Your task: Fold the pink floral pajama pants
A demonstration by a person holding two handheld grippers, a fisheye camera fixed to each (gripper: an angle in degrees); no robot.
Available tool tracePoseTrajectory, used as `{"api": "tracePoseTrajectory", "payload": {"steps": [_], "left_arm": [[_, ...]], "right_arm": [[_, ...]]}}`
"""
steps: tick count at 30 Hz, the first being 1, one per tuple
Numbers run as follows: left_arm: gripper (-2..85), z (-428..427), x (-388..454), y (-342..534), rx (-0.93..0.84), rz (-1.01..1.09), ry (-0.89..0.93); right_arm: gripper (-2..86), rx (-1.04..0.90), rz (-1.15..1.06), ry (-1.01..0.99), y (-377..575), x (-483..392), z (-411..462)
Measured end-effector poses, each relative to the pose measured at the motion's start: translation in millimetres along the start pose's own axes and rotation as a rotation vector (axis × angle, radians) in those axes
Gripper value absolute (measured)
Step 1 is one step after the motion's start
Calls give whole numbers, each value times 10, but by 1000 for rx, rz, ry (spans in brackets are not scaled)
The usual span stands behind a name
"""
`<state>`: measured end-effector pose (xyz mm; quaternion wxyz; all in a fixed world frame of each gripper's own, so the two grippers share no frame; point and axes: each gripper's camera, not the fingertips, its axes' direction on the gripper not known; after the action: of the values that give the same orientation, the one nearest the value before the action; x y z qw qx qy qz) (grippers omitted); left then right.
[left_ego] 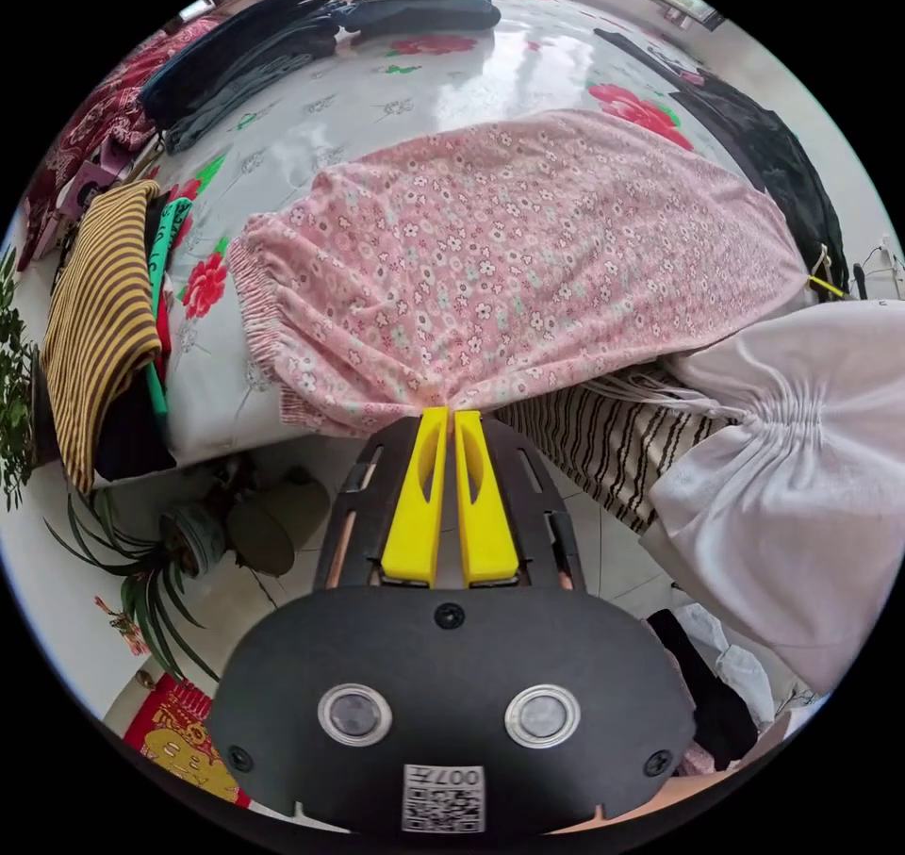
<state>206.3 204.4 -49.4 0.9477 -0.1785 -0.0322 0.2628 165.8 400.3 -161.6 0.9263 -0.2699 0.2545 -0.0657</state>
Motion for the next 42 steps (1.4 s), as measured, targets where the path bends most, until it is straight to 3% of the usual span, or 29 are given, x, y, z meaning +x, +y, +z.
{"api": "tracePoseTrajectory", "payload": {"steps": [7, 13, 17, 21, 24, 27, 29, 34, 37, 42], "left_arm": [[26, -16, 39, 142, 21, 7, -37], [59, -249, -196, 830, 120, -225, -19], [65, -306, -511, 1252, 292, -487, 61], [86, -273, -666, 1113, 373, -550, 69], [95, -180, -786, 843, 370, -569, 68], [90, 55, -875, 666, 255, -607, 31], [86, 224, -913, 684, 184, -647, 9], [83, 268, -973, 865, 242, -713, 55], [83, 321, -1045, 857, 239, -723, 84], [82, 417, -1091, 767, 213, -704, 79]], "right_arm": [[60, -184, -113, 65, -269, 118, -224], [61, 138, -94, -99, -830, -17, -1011], [59, 213, -284, -453, -1719, -868, -977], [60, 145, -536, -668, -2625, -2140, -717], [64, 84, -689, -636, -3067, -3024, -488], [67, -65, -767, -610, -3351, -3673, -114], [67, -169, -828, -663, -3395, -3926, 30], [64, -251, -1103, -716, -3212, -4183, -190], [68, -328, -1052, -768, -3429, -4151, -207], [73, -549, -690, -999, -4134, -4089, 213]]}}
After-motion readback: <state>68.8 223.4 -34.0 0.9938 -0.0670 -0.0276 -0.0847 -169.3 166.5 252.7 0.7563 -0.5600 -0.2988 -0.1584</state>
